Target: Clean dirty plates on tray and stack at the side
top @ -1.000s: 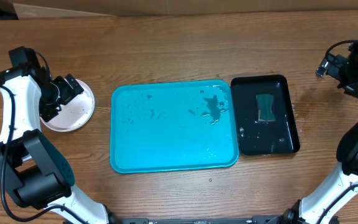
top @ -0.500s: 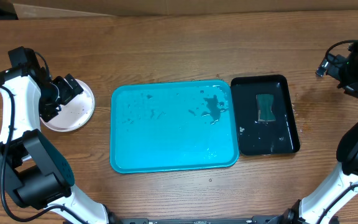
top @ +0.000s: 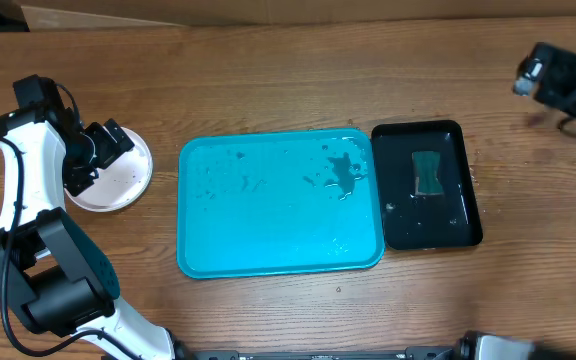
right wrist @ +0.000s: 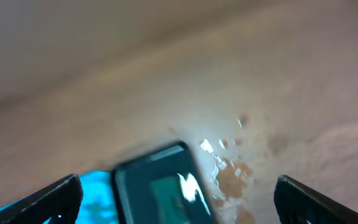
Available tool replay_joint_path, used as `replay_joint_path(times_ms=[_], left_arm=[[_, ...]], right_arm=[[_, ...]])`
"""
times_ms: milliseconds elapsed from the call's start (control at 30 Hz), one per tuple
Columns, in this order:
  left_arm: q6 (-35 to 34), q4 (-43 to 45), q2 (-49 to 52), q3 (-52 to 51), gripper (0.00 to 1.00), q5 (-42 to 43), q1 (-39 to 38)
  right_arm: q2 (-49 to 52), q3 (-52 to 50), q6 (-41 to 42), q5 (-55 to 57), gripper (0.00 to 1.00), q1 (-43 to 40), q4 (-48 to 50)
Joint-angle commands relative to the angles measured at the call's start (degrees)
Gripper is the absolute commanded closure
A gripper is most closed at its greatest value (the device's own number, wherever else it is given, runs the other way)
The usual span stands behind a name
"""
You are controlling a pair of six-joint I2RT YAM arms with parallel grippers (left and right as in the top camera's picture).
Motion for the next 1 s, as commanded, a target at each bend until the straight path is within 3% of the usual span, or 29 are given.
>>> replay_joint_path(times_ms=[0,133,333,500,700,967], left_arm=[[1.2,0.2,-0.1,-0.6,0.01,0.4,0.0],[1.2,0.2,-0.1,-0.6,0.00,0.4,0.0],[1.2,0.2,-0.1,-0.6,0.00,0.4,0.0],[1.2,0.2,-0.1,-0.6,0.00,0.4,0.0],[1.2,0.2,-0.1,-0.6,0.00,0.4,0.0],[1.2,0.2,-0.1,-0.6,0.00,0.4,0.0]], right_arm=[[-11.4,0.4,0.2,0.2,0.00,4.7,-0.3],[-22.9,0.4,0.2,0.2,0.00,11.1,-0.3],[-37.6,-0.2,-1.6,0.3,0.00,11.8,0.0],[-49.3,-9.4,-4.4,0.4,0.00,11.0,4.1],[-63.8,-33.1,-4.1,-0.3,0.00,10.2,20.9],[-75.1,-70.0,-4.1,-10.2,0.00,10.3,60.4]])
